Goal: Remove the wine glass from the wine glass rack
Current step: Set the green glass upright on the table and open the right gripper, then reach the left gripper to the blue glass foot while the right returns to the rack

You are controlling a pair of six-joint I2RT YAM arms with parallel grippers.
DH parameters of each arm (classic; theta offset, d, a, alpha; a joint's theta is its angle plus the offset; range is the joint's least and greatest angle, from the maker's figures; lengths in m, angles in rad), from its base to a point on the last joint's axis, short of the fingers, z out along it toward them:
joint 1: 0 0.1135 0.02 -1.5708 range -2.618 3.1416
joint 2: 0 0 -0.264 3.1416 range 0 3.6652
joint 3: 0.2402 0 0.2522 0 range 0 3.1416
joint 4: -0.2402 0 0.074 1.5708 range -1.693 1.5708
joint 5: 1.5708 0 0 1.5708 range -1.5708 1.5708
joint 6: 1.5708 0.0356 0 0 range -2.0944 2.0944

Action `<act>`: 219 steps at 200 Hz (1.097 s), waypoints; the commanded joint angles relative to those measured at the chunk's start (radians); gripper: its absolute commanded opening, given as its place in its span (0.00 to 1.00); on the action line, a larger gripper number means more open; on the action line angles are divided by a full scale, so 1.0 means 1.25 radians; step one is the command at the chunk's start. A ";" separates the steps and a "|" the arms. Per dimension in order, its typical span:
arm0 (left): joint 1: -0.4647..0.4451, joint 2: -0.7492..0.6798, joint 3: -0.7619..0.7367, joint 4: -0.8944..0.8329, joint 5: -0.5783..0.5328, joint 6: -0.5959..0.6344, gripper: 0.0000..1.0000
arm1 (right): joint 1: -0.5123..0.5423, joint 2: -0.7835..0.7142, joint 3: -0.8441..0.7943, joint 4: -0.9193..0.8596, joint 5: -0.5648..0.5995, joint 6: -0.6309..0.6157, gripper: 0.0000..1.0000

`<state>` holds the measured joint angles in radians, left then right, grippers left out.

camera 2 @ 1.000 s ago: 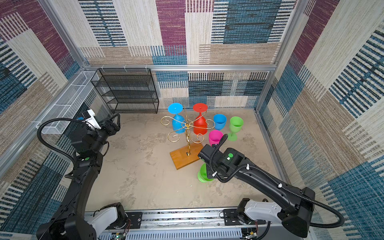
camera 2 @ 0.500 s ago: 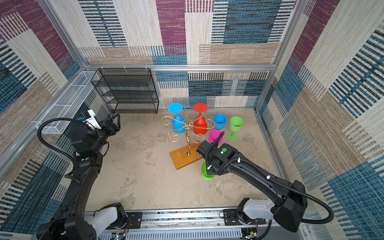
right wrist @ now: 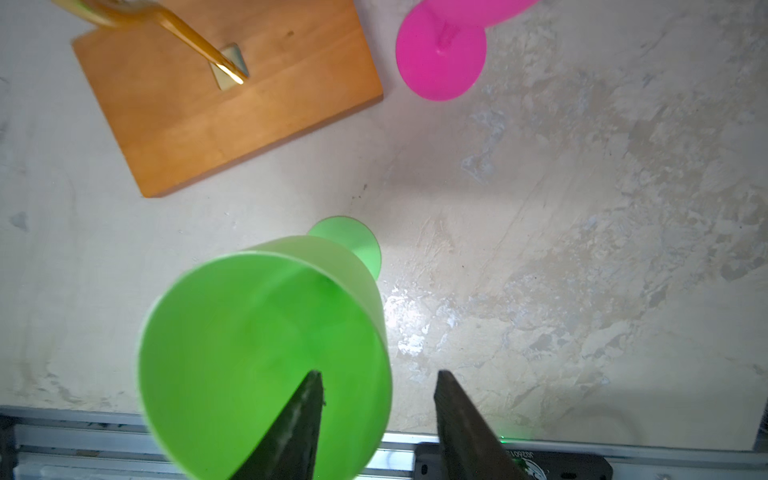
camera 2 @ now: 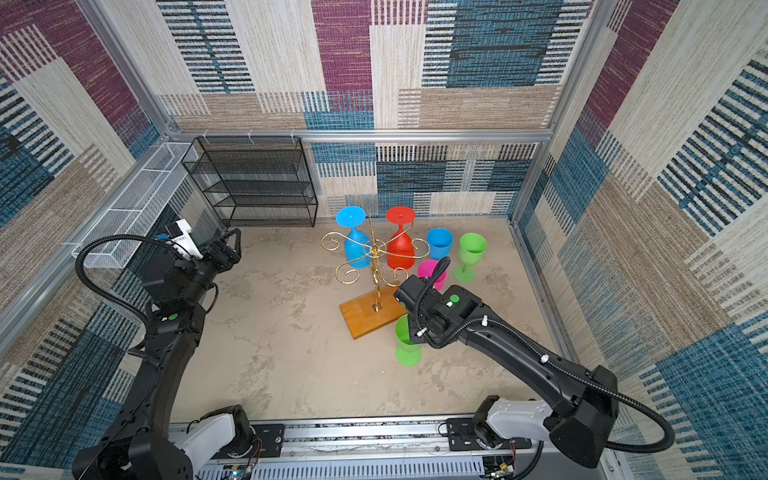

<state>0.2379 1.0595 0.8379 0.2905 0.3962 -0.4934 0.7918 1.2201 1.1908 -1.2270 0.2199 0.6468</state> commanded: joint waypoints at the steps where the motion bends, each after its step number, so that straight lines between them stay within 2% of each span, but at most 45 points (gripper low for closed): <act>1: 0.001 0.001 0.007 -0.005 -0.008 0.017 0.82 | 0.000 -0.037 0.021 0.040 0.006 -0.013 0.55; 38: 0.001 0.028 0.050 -0.035 0.064 -0.021 0.80 | 0.000 -0.157 0.021 0.145 -0.036 -0.041 0.67; 54: 0.000 0.067 0.097 -0.062 0.137 -0.086 0.78 | 0.000 -0.229 -0.010 0.237 -0.065 -0.067 0.70; 70: -0.004 0.116 0.136 -0.045 0.249 -0.175 0.75 | 0.000 -0.308 -0.052 0.338 -0.084 -0.093 0.73; 89: -0.037 0.166 0.176 -0.026 0.308 -0.242 0.73 | 0.000 -0.379 -0.100 0.457 -0.092 -0.125 0.75; 118: -0.118 0.210 0.232 -0.034 0.302 -0.225 0.73 | 0.000 -0.389 -0.102 0.569 -0.065 -0.190 0.80; 136: -0.159 0.253 0.291 -0.078 0.296 -0.207 0.72 | 0.000 -0.352 -0.078 0.607 -0.028 -0.234 0.85; 172: -0.254 0.351 0.433 -0.200 0.284 -0.139 0.71 | 0.000 -0.280 -0.051 0.726 -0.012 -0.311 0.95; 204: -0.302 0.438 0.546 -0.284 0.256 -0.113 0.70 | 0.000 -0.205 0.004 0.759 -0.006 -0.346 1.00; 219: -0.322 0.473 0.599 -0.323 0.238 -0.090 0.70 | 0.000 -0.193 0.012 0.791 -0.016 -0.361 0.99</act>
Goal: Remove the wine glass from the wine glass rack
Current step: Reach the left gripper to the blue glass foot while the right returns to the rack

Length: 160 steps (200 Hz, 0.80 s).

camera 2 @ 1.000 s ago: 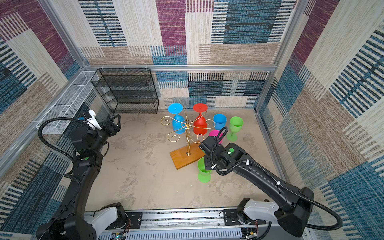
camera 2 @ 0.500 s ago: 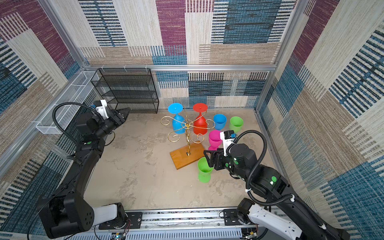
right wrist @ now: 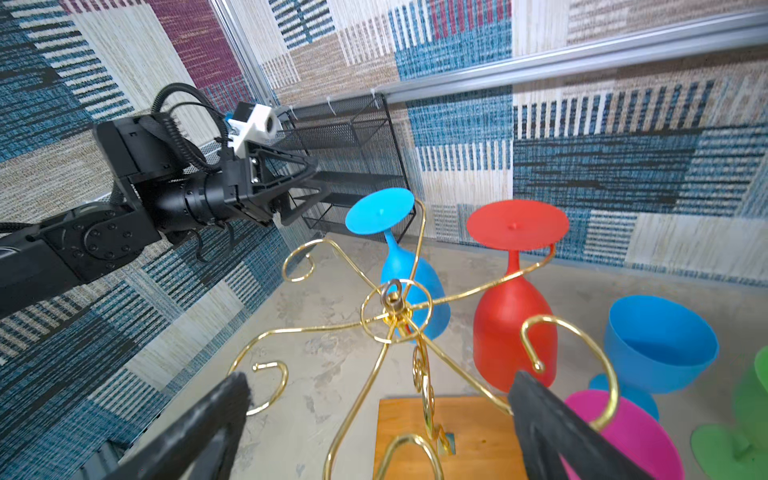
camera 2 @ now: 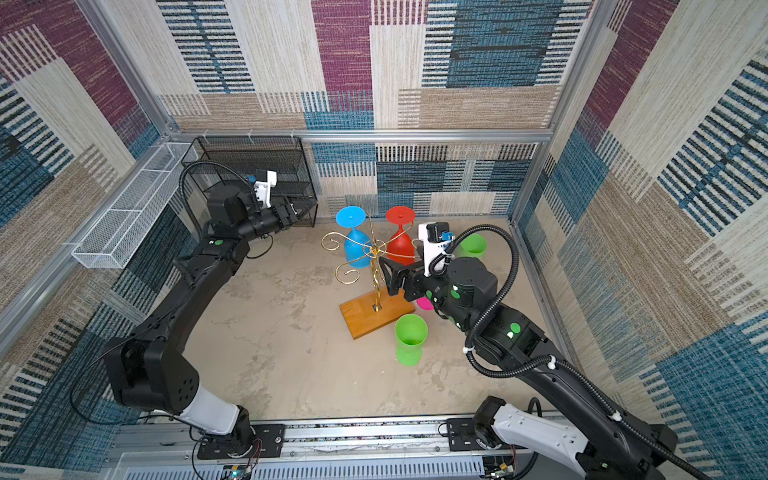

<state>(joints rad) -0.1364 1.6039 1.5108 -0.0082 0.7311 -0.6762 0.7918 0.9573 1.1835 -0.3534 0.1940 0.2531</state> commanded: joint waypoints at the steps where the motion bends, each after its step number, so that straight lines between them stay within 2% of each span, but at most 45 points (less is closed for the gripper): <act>1: -0.025 0.040 0.065 -0.087 -0.030 0.057 0.70 | 0.000 0.018 0.019 0.094 0.004 -0.047 0.99; 33: -0.065 0.104 0.156 -0.152 -0.034 0.084 0.70 | 0.000 0.044 0.045 0.113 0.002 -0.064 0.99; 75: -0.103 0.141 0.205 -0.196 -0.028 0.100 0.69 | 0.001 0.055 0.058 0.125 -0.008 -0.075 0.99; 160: -0.120 0.122 0.204 -0.228 -0.008 0.107 0.56 | 0.000 0.058 0.045 0.139 -0.016 -0.082 0.99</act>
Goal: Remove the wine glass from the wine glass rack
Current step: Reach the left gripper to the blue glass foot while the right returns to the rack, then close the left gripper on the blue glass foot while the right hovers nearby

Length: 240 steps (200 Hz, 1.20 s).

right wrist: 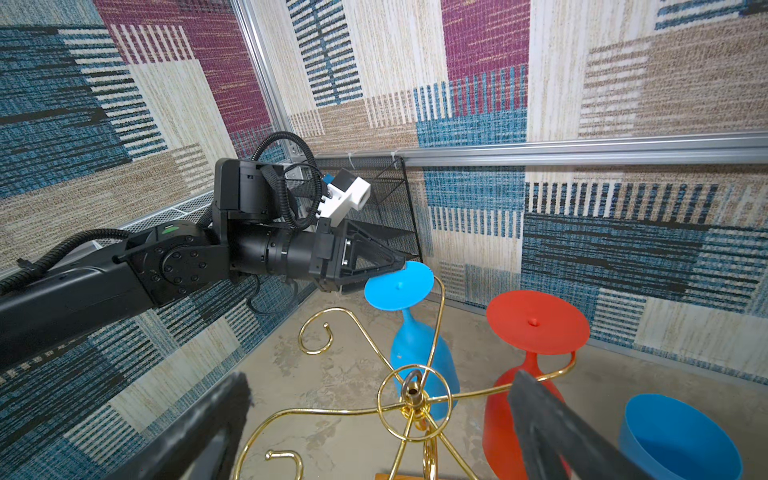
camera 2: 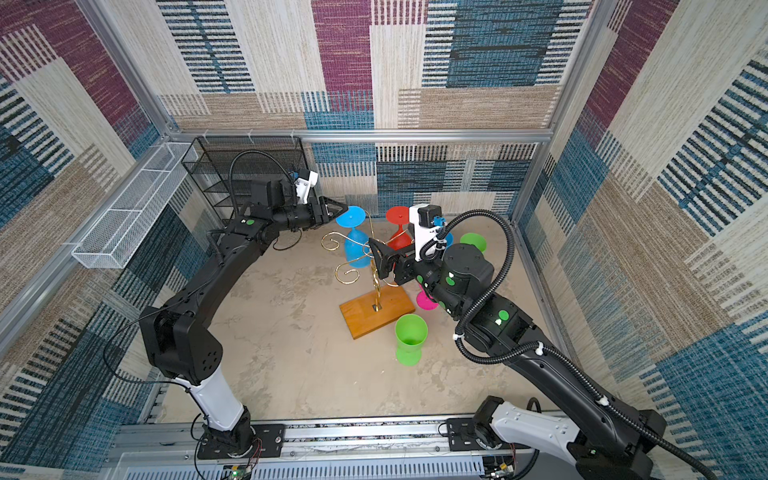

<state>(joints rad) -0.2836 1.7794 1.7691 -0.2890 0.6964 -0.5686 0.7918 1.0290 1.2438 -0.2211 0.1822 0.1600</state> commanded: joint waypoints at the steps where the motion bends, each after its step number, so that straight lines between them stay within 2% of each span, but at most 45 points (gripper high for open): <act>1: -0.002 -0.018 -0.002 -0.003 0.020 0.020 0.56 | 0.000 0.000 -0.003 0.034 -0.007 -0.007 0.99; 56: -0.003 -0.020 0.000 0.002 0.043 0.009 0.44 | 0.000 0.000 -0.006 0.037 -0.005 -0.007 0.99; 81: -0.003 -0.018 0.003 -0.005 0.050 0.010 0.43 | 0.000 -0.002 -0.010 0.037 -0.003 -0.008 0.99; 122: -0.002 0.007 0.054 -0.089 0.066 0.044 0.44 | 0.000 0.000 -0.011 0.038 0.000 -0.010 0.99; 240: 0.000 0.020 0.122 -0.136 0.084 0.070 0.25 | 0.000 -0.012 -0.023 0.043 0.014 -0.011 0.99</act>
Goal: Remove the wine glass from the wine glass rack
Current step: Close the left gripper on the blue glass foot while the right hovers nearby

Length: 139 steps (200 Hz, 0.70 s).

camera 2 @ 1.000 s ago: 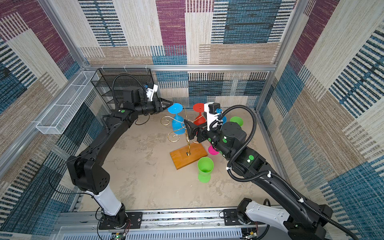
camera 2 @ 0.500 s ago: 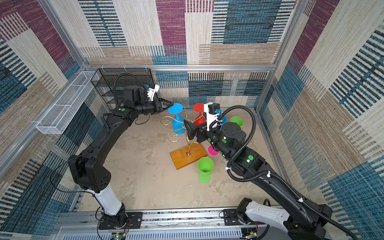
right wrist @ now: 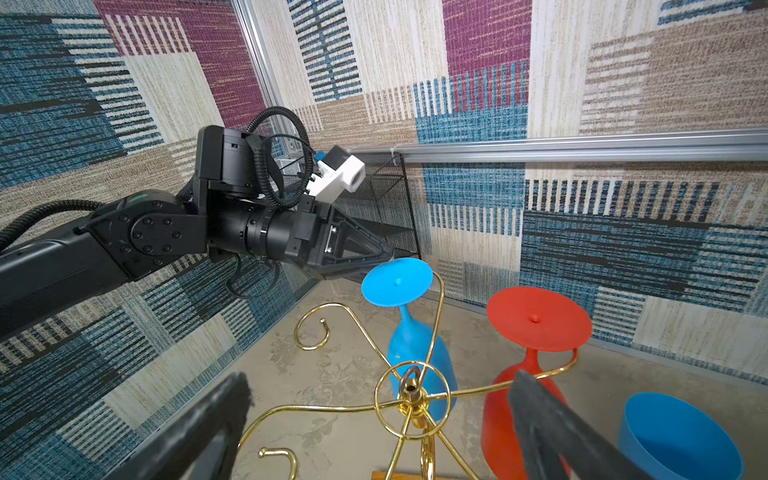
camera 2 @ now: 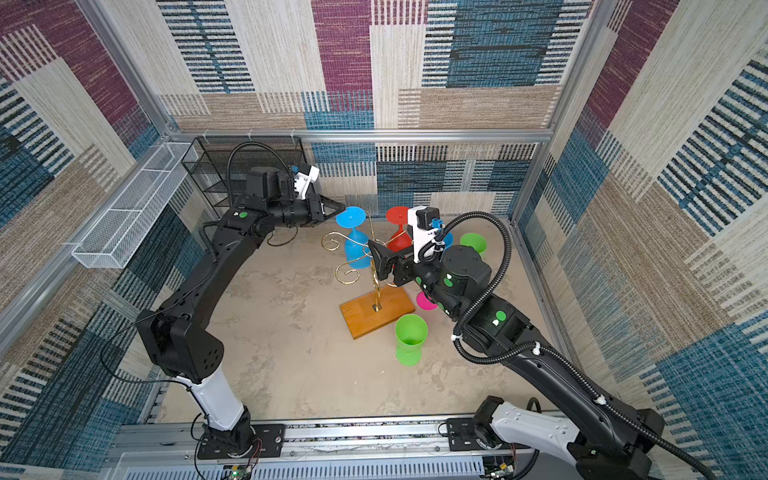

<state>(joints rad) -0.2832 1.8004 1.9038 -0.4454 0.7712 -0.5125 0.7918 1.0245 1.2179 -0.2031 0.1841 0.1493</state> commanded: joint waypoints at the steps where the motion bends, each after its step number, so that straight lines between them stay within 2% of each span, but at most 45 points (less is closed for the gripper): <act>1: 0.000 0.004 0.015 -0.012 0.025 0.026 0.24 | 0.000 -0.009 -0.002 0.029 0.012 -0.003 0.99; 19: 0.000 0.007 0.026 -0.031 0.029 0.035 0.26 | 0.000 -0.016 -0.006 0.030 0.015 -0.003 0.99; 32: 0.000 0.015 0.042 -0.066 0.025 0.051 0.36 | 0.000 -0.020 -0.008 0.030 0.016 -0.002 0.99; 64: 0.000 0.046 0.093 -0.176 0.005 0.100 0.45 | 0.000 -0.021 -0.011 0.031 0.016 -0.002 0.99; 113: -0.001 0.049 0.094 -0.191 0.000 0.110 0.45 | 0.000 -0.020 -0.012 0.032 0.015 -0.002 0.99; 139: -0.001 0.045 0.093 -0.175 0.004 0.105 0.39 | 0.000 -0.021 -0.014 0.033 0.018 -0.002 0.99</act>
<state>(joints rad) -0.2840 1.8610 2.0136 -0.6640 0.7837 -0.4183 0.7918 1.0012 1.2037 -0.1997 0.1936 0.1493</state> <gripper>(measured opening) 0.414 0.992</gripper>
